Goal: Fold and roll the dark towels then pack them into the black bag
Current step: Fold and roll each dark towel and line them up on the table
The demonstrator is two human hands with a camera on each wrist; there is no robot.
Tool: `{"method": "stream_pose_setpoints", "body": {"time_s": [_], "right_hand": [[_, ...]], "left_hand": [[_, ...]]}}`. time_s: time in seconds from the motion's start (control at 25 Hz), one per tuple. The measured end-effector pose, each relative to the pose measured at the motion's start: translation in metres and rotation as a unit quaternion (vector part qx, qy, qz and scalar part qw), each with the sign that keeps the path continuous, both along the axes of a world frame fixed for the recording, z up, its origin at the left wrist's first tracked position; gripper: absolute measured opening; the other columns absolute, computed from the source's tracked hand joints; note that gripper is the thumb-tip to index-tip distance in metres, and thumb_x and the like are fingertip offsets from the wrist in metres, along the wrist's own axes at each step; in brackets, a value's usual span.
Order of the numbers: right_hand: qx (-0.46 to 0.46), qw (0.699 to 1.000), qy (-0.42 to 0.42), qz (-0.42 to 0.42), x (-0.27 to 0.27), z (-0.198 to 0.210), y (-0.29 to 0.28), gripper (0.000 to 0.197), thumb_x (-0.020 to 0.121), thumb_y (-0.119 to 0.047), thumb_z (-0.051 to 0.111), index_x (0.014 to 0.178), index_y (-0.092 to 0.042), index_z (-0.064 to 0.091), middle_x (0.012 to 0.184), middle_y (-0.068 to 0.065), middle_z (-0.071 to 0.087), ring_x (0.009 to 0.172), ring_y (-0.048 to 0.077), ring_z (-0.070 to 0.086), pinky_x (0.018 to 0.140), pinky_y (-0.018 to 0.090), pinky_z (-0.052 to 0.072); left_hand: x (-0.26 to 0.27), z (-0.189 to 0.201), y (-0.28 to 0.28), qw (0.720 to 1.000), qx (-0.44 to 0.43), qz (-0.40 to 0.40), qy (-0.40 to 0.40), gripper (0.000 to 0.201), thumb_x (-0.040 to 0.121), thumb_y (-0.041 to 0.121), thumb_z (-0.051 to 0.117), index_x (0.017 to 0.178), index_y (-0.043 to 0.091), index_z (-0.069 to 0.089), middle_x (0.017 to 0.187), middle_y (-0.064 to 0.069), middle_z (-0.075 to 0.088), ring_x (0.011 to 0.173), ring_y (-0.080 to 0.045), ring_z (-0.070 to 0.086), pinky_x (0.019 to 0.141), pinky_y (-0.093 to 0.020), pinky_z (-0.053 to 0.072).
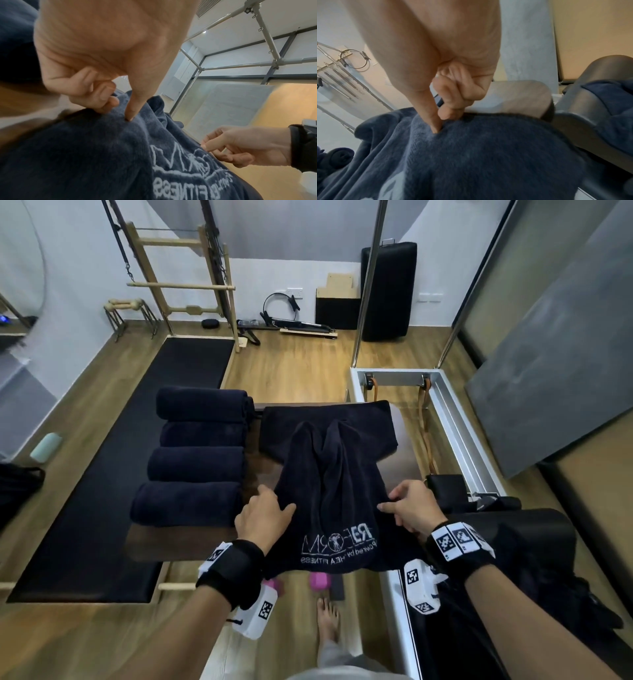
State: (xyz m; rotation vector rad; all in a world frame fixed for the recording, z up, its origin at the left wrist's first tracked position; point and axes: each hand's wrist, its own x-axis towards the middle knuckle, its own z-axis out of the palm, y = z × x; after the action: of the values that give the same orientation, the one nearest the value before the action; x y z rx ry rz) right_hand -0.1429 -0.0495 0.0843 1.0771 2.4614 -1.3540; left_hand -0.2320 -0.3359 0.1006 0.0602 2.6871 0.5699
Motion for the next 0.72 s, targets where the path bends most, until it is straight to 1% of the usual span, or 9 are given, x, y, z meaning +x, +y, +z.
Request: {"method": "stream_pose_setpoints", "body": {"time_s": [0.12, 0.2, 0.28, 0.32, 0.4, 0.48, 0.52, 0.6, 0.72], "right_hand": [[-0.013, 1.0, -0.004, -0.003, 0.007, 0.004, -0.01, 0.022, 0.093, -0.013, 0.076, 0.096, 0.001, 0.06, 0.049, 0.011, 0.061, 0.029, 0.019, 0.042, 0.034, 0.023, 0.03], [-0.084, 0.995, 0.045, -0.032, 0.005, 0.013, -0.014, 0.017, 0.1, -0.008, 0.066, 0.1, 0.001, 0.052, 0.056, 0.018, 0.064, 0.031, 0.022, 0.052, 0.031, 0.023, 0.035], [-0.168, 0.973, 0.126, -0.096, 0.001, 0.025, -0.015, 0.012, 0.104, -0.004, 0.059, 0.108, -0.004, 0.048, 0.077, 0.028, 0.068, 0.043, 0.027, 0.065, 0.036, 0.028, 0.049], [-0.197, 0.96, 0.163, -0.117, 0.0, 0.031, -0.015, 0.015, 0.104, -0.003, 0.058, 0.115, -0.004, 0.048, 0.093, 0.029, 0.068, 0.056, 0.03, 0.071, 0.044, 0.032, 0.058], [-0.224, 0.945, 0.205, -0.118, 0.002, 0.035, -0.014, 0.036, 0.102, 0.0, 0.061, 0.133, -0.01, 0.047, 0.115, 0.021, 0.065, 0.086, 0.035, 0.075, 0.068, 0.041, 0.066], [-0.205, 0.952, 0.206, -0.098, 0.009, 0.034, -0.015, 0.047, 0.097, 0.003, 0.066, 0.138, -0.014, 0.048, 0.118, 0.018, 0.066, 0.105, 0.036, 0.072, 0.086, 0.048, 0.063], [-0.177, 0.959, 0.204, -0.082, 0.013, 0.032, -0.017, 0.042, 0.095, 0.004, 0.069, 0.132, -0.01, 0.054, 0.115, 0.02, 0.068, 0.108, 0.036, 0.071, 0.09, 0.048, 0.062], [-0.067, 0.978, 0.194, -0.024, 0.022, 0.023, -0.019, 0.023, 0.09, 0.004, 0.074, 0.111, -0.005, 0.069, 0.103, 0.017, 0.074, 0.104, 0.035, 0.072, 0.093, 0.045, 0.06], [0.093, 0.979, 0.165, 0.081, 0.042, 0.012, -0.022, 0.015, 0.083, -0.002, 0.081, 0.091, -0.014, 0.077, 0.097, 0.002, 0.076, 0.101, 0.024, 0.07, 0.099, 0.039, 0.053]], "left_hand": [[0.006, 0.0, -0.002, 0.997, 0.065, 0.023, -0.017, 0.021, 0.103, 0.031, 0.061, 0.113, 0.013, 0.062, 0.12, -0.016, 0.068, 0.108, -0.037, 0.069, 0.09, -0.039, 0.054], [0.004, 0.002, 0.001, 0.977, 0.194, 0.089, -0.03, 0.012, 0.105, 0.017, 0.052, 0.11, 0.006, 0.055, 0.099, -0.022, 0.073, 0.076, -0.036, 0.075, 0.072, -0.043, 0.063], [0.001, 0.005, 0.005, 0.935, 0.32, 0.148, -0.022, 0.011, 0.107, 0.007, 0.045, 0.118, 0.003, 0.045, 0.088, -0.028, 0.071, 0.06, -0.033, 0.072, 0.053, -0.04, 0.062], [0.0, 0.007, 0.005, 0.92, 0.362, 0.153, -0.001, 0.014, 0.107, 0.004, 0.043, 0.121, 0.006, 0.041, 0.09, -0.029, 0.07, 0.064, -0.031, 0.073, 0.054, -0.04, 0.063], [-0.002, 0.005, 0.003, 0.914, 0.389, 0.114, 0.031, 0.03, 0.107, 0.006, 0.048, 0.134, 0.012, 0.036, 0.11, -0.02, 0.072, 0.095, -0.028, 0.076, 0.08, -0.043, 0.066], [0.002, 0.004, -0.002, 0.926, 0.377, 0.026, 0.013, 0.055, 0.107, 0.014, 0.057, 0.153, 0.016, 0.027, 0.145, -0.008, 0.057, 0.135, -0.02, 0.057, 0.113, -0.043, 0.049], [0.007, 0.002, -0.005, 0.934, 0.357, -0.02, 0.013, 0.063, 0.106, 0.017, 0.061, 0.157, 0.017, 0.024, 0.154, -0.004, 0.048, 0.143, -0.017, 0.046, 0.12, -0.042, 0.04], [0.021, -0.005, -0.012, 0.945, 0.306, -0.08, 0.078, 0.056, 0.101, 0.024, 0.069, 0.148, 0.019, 0.04, 0.146, 0.001, 0.052, 0.136, -0.014, 0.049, 0.118, -0.042, 0.04], [0.044, -0.014, -0.023, 0.948, 0.217, -0.165, 0.166, 0.026, 0.093, 0.048, 0.072, 0.108, 0.032, 0.059, 0.106, 0.014, 0.055, 0.104, -0.007, 0.053, 0.098, -0.046, 0.047]]}}
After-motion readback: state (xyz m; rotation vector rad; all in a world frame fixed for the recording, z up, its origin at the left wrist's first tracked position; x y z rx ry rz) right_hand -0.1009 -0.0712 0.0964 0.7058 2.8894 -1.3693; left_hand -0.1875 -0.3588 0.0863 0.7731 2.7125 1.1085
